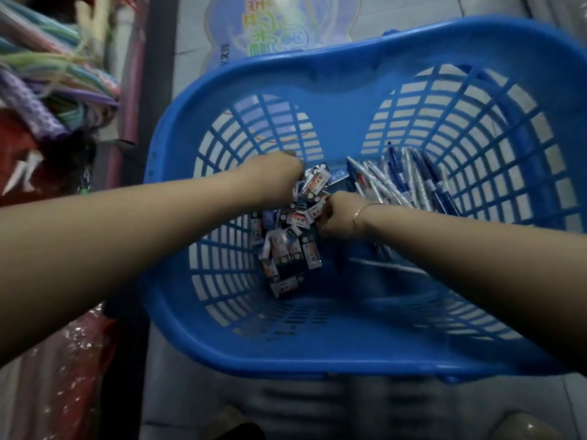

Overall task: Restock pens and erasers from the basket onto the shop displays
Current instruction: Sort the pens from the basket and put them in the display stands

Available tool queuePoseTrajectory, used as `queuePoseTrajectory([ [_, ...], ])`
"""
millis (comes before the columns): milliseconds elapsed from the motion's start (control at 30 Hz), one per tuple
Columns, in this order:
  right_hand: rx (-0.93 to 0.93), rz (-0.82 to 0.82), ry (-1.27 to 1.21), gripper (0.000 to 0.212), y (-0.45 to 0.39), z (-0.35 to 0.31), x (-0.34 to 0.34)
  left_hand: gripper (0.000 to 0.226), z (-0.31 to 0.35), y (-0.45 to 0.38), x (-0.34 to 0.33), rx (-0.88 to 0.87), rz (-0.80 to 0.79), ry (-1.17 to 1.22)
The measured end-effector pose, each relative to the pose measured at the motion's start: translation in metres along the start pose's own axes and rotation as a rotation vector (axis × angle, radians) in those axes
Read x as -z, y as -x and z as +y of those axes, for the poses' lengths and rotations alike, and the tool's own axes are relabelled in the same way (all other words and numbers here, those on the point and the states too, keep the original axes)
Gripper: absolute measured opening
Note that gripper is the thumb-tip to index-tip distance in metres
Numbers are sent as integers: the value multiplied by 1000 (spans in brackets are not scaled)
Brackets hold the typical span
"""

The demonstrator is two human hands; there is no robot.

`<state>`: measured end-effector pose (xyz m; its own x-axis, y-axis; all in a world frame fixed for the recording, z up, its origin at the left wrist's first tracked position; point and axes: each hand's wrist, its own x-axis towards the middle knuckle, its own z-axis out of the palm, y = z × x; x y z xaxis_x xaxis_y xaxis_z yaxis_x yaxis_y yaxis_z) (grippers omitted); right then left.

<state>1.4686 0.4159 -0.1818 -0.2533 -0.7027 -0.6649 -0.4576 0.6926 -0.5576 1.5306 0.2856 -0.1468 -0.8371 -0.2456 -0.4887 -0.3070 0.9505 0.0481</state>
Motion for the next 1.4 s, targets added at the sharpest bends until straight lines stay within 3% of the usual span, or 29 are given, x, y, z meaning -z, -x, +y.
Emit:
queuePoseTrajectory([
  [67, 128, 61, 462, 16, 2, 13, 1, 34, 11, -1, -10, -128, 52, -22],
  [133, 314, 5, 887, 28, 5, 29, 1, 31, 23, -6, -21, -264, 99, -84],
  [200, 517, -58, 1156, 30, 8, 41, -3, 32, 30, -13, -32, -365, 110, -200],
  [300, 636, -30, 1242, 34, 4, 50, -10, 41, 28, -20, -43, -397, 36, -314],
  [400, 657, -3, 1310, 34, -3, 52, -21, 41, 24, -25, -45, -337, -10, -255],
  [500, 682, -102, 1366, 29, 0, 51, -21, 38, 22, -28, -44, -334, -33, -238],
  [567, 804, -147, 1383, 23, 11, 52, -11, 42, 20, -30, -44, -326, -67, -260],
  [667, 912, -45, 1344, 17, 26, 60, 13, 38, 19, -31, -42, -322, -89, -316],
  [767, 763, 13, 1427, 26, 27, 72, 37, 32, 19, -30, -43, -336, 18, -288],
  [867, 558, -9, 1470, 35, 23, 79, 61, 39, 22, -32, -45, -284, 123, -166],
  [1033, 118, -92, 1404, 49, 28, 72, 74, 41, 33, -41, -56, -75, 53, 0],
  [1167, 193, 88, 1428, 36, 41, 60, 51, 32, 44, -48, -60, -82, 152, -94],
  [1300, 186, -164, 1239, 27, 40, 41, 8, 37, 47, -52, -58, -50, 235, -119],
  [1400, 119, -260, 1211, 31, 31, 44, -16, 29, 32, -48, -59, 122, 217, -78],
])
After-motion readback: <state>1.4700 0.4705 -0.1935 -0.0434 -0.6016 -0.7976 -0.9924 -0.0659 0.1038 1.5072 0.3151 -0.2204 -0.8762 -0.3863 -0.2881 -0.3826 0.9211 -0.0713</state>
